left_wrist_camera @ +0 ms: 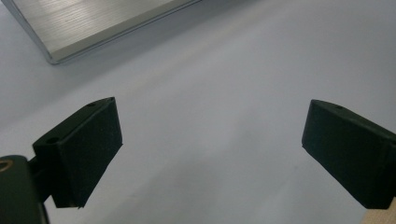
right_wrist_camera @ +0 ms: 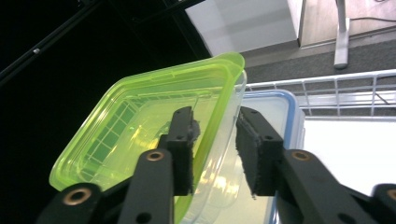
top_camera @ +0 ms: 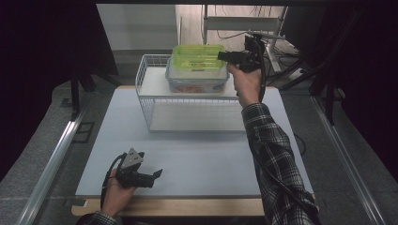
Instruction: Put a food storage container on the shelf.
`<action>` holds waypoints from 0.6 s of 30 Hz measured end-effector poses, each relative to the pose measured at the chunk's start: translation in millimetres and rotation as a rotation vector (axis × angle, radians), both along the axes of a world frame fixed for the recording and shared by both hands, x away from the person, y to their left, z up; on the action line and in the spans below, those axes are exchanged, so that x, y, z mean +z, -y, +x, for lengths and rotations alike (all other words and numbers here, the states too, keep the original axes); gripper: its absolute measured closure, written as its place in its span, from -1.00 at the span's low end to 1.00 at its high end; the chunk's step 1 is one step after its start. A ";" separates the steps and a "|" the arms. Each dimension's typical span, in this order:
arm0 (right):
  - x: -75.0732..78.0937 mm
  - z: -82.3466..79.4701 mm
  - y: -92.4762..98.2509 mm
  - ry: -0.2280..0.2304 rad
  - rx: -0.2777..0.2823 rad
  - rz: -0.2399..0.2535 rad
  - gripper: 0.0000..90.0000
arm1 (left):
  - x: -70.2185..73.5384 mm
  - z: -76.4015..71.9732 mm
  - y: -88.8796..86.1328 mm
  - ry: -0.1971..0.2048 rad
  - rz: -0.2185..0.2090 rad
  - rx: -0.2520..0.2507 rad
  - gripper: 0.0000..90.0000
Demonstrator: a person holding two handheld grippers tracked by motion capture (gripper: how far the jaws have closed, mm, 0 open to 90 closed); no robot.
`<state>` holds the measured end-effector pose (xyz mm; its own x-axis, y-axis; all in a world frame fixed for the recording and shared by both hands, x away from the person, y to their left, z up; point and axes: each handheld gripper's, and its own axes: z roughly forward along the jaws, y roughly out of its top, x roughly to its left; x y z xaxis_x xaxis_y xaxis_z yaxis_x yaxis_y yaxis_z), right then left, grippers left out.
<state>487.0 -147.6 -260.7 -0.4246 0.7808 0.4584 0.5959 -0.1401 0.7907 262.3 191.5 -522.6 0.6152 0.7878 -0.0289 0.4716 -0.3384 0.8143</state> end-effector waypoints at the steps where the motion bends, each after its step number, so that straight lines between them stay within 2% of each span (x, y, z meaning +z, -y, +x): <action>1: 0.2 -0.1 0.1 0.009 -0.006 -0.008 0.42 | 0.0 0.0 0.0 0.000 0.000 0.000 -0.89; 5: 3.2 -1.0 2.2 0.024 0.002 -0.005 0.34 | -0.1 0.1 0.0 -0.001 0.001 0.001 -0.89; 10: 7.8 -4.5 7.3 0.039 0.014 -0.005 0.14 | 0.0 -0.1 0.5 0.000 0.004 0.001 -0.89; 18: 4.8 -9.9 15.8 0.032 0.077 0.009 -0.13 | 0.3 0.1 -0.2 0.001 -0.010 0.007 -0.90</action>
<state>477.1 -163.4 -255.9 -0.4978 0.7413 0.4501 0.5792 -0.1021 0.8087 262.4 191.7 -522.3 0.6098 0.7918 -0.0360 0.4729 -0.3270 0.8182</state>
